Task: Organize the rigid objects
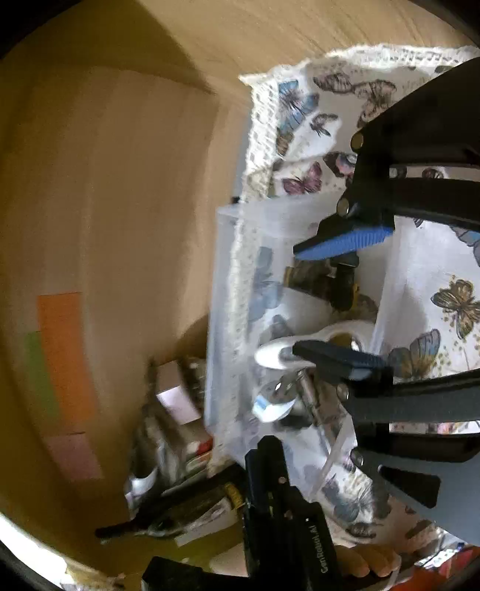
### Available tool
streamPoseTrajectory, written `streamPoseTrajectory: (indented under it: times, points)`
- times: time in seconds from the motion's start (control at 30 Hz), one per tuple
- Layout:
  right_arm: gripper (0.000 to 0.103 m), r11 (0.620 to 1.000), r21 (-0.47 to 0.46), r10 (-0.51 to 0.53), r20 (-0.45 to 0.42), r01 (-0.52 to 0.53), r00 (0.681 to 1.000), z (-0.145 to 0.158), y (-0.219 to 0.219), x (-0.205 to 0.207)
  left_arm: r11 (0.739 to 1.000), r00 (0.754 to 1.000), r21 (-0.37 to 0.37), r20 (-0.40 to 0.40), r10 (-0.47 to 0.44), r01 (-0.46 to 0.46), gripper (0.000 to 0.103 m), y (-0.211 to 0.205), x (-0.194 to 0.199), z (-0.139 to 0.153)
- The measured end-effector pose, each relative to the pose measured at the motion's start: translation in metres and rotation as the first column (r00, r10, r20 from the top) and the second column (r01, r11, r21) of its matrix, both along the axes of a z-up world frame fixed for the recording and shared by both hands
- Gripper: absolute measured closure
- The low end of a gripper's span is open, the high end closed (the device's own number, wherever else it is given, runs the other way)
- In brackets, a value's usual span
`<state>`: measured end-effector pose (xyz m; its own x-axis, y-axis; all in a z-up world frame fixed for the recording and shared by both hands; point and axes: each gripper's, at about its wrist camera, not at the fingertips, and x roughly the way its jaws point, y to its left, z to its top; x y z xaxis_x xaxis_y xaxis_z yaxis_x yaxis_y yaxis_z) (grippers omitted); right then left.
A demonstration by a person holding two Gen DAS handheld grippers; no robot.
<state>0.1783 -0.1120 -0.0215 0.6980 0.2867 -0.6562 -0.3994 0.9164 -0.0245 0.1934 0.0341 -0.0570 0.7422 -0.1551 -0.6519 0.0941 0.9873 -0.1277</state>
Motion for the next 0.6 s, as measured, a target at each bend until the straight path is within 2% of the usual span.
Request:
streamPoseTrajectory:
  times: [0.03,0.17,0.27,0.33,0.43,0.53,0.6]
  points:
    - [0.052,1.000,0.007,0.002,0.022,-0.002,1.000,0.007,0.000,-0.007,1.000,1.000,0.006,0.017,0.000,0.000,0.066,-0.001,-0.006,0.005]
    - [0.046,0.999,0.042,0.011,0.097,-0.015,0.995,0.030,0.001,-0.034,1.000,0.995,0.020,0.101,0.009,-0.011,0.055,-0.004,-0.033,0.027]
    - [0.038,0.998,0.066,0.013,0.158,-0.024,0.987,0.049,0.001,-0.059,1.000,0.985,0.021,0.171,0.011,-0.015,0.041,-0.005,-0.059,0.043]
    - [0.031,0.996,0.081,0.014,0.200,-0.031,0.980,0.060,0.001,-0.076,0.999,0.974,0.022,0.227,0.021,-0.027,0.027,-0.007,-0.079,0.054]
    - [0.021,0.994,0.104,0.012,0.255,-0.040,0.967,0.074,0.000,-0.102,0.999,0.959,0.017,0.281,0.035,-0.041,0.015,-0.008,-0.101,0.064]
    - [0.012,0.992,0.117,0.001,0.303,-0.038,0.953,0.083,-0.001,-0.124,0.998,0.942,0.012,0.331,0.060,-0.068,0.004,-0.010,-0.124,0.072]
    - [0.006,0.991,0.128,0.001,0.321,-0.045,0.947,0.086,-0.002,-0.136,0.996,0.929,0.009,0.362,0.080,-0.090,0.001,-0.010,-0.138,0.076]
